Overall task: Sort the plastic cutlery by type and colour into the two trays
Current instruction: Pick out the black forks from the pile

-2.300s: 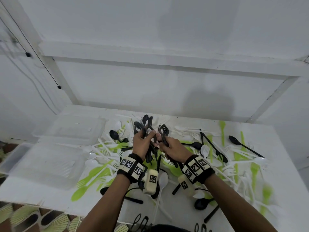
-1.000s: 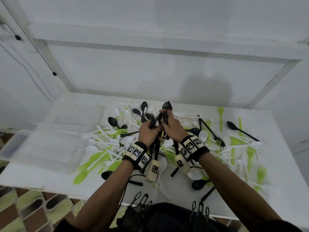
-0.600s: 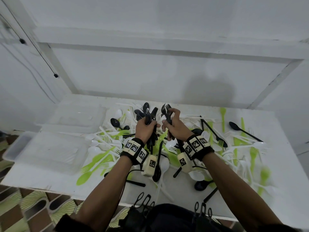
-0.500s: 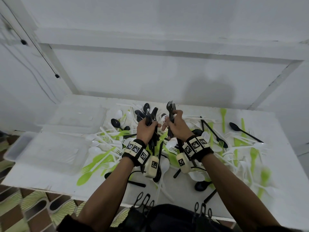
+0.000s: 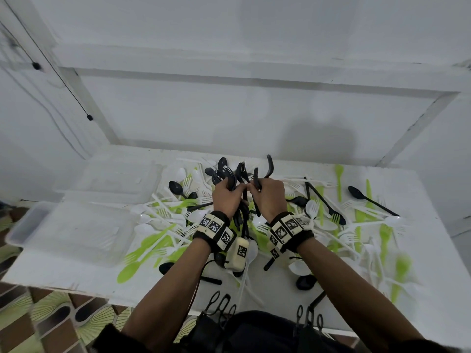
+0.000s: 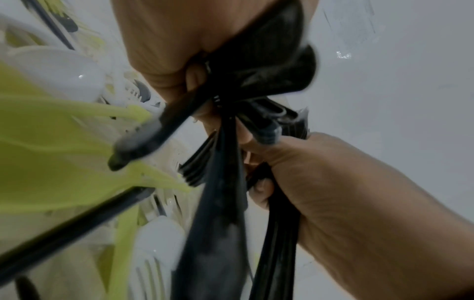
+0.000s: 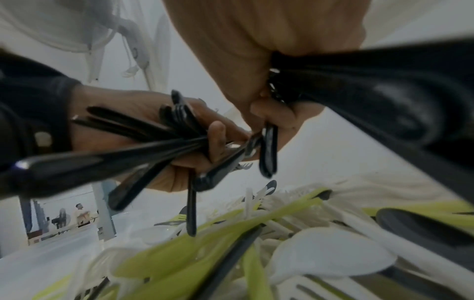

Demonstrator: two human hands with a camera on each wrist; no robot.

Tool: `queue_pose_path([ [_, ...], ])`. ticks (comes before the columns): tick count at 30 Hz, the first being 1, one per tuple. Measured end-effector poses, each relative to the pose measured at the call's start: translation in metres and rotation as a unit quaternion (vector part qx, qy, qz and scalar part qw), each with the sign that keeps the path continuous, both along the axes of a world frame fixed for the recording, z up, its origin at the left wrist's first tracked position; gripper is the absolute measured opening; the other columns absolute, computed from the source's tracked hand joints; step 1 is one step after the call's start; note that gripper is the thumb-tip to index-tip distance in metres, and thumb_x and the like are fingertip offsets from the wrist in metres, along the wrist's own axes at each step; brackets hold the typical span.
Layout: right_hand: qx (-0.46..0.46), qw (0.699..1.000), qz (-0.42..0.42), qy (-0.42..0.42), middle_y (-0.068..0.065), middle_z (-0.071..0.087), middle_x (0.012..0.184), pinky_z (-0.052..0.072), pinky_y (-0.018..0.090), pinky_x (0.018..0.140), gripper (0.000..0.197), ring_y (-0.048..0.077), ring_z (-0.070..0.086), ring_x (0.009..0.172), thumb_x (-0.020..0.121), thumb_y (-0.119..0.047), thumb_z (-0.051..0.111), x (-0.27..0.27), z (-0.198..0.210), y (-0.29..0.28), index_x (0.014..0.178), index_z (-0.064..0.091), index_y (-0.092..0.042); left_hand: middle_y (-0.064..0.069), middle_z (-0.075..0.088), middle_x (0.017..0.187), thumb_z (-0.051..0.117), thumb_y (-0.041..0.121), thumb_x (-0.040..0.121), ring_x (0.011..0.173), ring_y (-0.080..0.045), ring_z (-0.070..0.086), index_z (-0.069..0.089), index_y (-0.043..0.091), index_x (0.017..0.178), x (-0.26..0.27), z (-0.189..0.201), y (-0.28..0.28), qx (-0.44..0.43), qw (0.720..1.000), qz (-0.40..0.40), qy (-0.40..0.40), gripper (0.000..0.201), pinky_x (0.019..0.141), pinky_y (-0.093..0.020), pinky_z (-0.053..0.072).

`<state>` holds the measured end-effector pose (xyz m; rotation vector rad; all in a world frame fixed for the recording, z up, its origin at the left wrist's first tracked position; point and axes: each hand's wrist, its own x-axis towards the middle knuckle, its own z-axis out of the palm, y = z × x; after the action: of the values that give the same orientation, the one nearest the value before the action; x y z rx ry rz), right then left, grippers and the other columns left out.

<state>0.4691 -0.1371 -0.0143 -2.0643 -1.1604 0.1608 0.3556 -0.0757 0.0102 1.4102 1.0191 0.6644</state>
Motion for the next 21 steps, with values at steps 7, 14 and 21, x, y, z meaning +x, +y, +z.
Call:
queue_pose_path([
  [7,-0.006,1.000,-0.010,-0.015,0.006,0.064,0.063,0.042,0.033,0.062,0.030,0.021,0.055,0.060,0.096,-0.020,0.063,0.001,-0.002,0.001,0.071,0.070,-0.006,-0.015,0.077,0.086,0.068,0.016,0.079,0.051,-0.029,0.066,0.066,0.039,0.090,-0.001,-0.004,-0.001,-0.030,0.999,0.027,-0.026,0.026,0.065,-0.047,0.061],
  [14,0.009,0.995,0.094,-0.024,0.007,0.061,0.067,0.043,0.036,0.061,0.027,0.023,0.057,0.062,0.100,-0.021,0.060,0.001,-0.005,-0.003,0.079,0.069,-0.006,-0.005,0.078,0.085,0.073,0.028,0.085,0.061,-0.035,0.072,0.074,0.045,0.093,-0.003,-0.011,0.011,-0.040,0.999,-0.002,-0.004,0.019,0.071,-0.045,0.062],
  [21,0.026,0.973,0.179,0.144,0.007,0.068,0.076,0.051,0.026,0.048,0.034,0.012,0.060,0.043,0.101,-0.002,0.047,0.009,0.017,-0.008,0.131,0.042,-0.018,-0.021,0.069,0.082,0.069,0.008,0.093,0.047,-0.024,0.060,0.064,-0.001,0.115,-0.006,-0.015,0.014,-0.097,0.994,-0.042,-0.015,0.024,0.047,-0.029,0.052],
])
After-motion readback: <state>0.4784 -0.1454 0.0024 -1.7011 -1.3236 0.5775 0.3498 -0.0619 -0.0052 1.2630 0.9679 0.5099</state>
